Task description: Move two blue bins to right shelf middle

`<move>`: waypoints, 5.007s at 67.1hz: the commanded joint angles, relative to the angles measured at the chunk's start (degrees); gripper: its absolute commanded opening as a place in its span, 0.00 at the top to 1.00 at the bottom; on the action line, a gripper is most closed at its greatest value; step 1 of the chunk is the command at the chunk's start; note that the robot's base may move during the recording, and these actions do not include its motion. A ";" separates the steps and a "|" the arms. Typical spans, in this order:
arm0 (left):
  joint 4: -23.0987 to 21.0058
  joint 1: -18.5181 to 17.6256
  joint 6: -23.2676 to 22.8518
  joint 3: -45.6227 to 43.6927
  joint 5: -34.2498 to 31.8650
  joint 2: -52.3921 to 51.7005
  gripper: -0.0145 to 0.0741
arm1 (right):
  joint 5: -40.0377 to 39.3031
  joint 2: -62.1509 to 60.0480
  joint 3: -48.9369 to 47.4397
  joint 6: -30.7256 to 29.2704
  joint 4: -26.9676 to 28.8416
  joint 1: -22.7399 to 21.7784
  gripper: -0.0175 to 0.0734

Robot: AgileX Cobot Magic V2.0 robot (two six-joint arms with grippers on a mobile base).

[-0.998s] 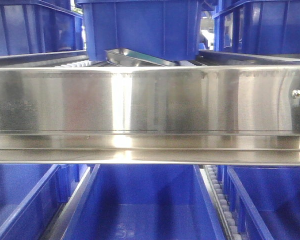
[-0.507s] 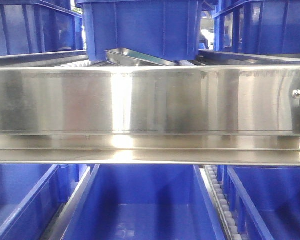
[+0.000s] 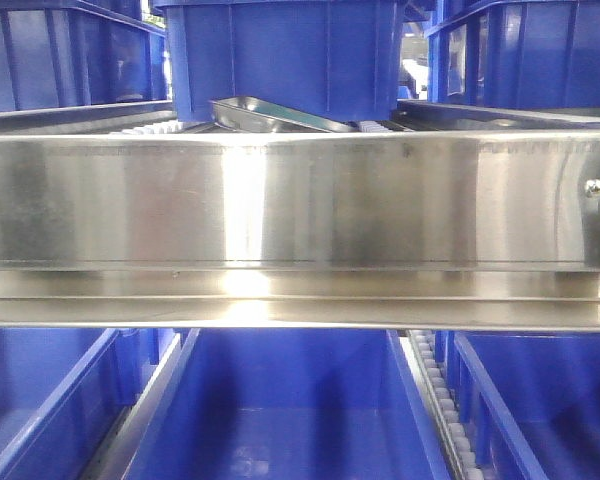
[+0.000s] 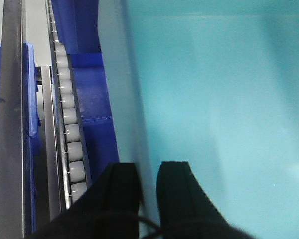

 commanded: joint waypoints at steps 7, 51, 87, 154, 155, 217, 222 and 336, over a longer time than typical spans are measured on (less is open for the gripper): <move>-2.79 0.00 0.85 -0.88 -0.93 -0.97 0.96 | -3.34 -0.50 -0.73 -1.01 -0.70 -0.20 0.98; -2.63 0.00 0.85 -0.88 -0.93 -0.97 0.96 | -3.34 -0.50 -0.73 -1.01 -0.70 -0.20 0.98; -2.65 0.00 0.85 -0.88 -1.05 -0.97 0.96 | -3.34 -0.50 -0.73 -1.01 -0.70 -0.20 0.98; -2.65 0.00 0.85 -0.88 -1.05 -0.97 0.96 | -3.34 -0.50 -0.73 -1.01 -0.70 -0.20 0.98; -2.65 0.00 0.85 -0.88 -1.05 -0.97 0.96 | -3.34 -0.50 -0.73 -1.01 -0.70 -0.20 0.98; -2.65 0.00 0.85 -0.88 -1.05 -0.97 0.96 | -3.34 -0.50 -0.73 -1.01 -0.70 -0.20 0.98; -2.65 0.00 0.85 -0.88 -1.05 -0.97 0.96 | -3.34 -0.50 -0.73 -1.01 -0.70 -0.20 0.98; -2.65 0.00 0.85 -0.88 -1.05 -0.97 0.96 | -3.34 -0.50 -0.73 -1.01 -0.70 -0.20 0.98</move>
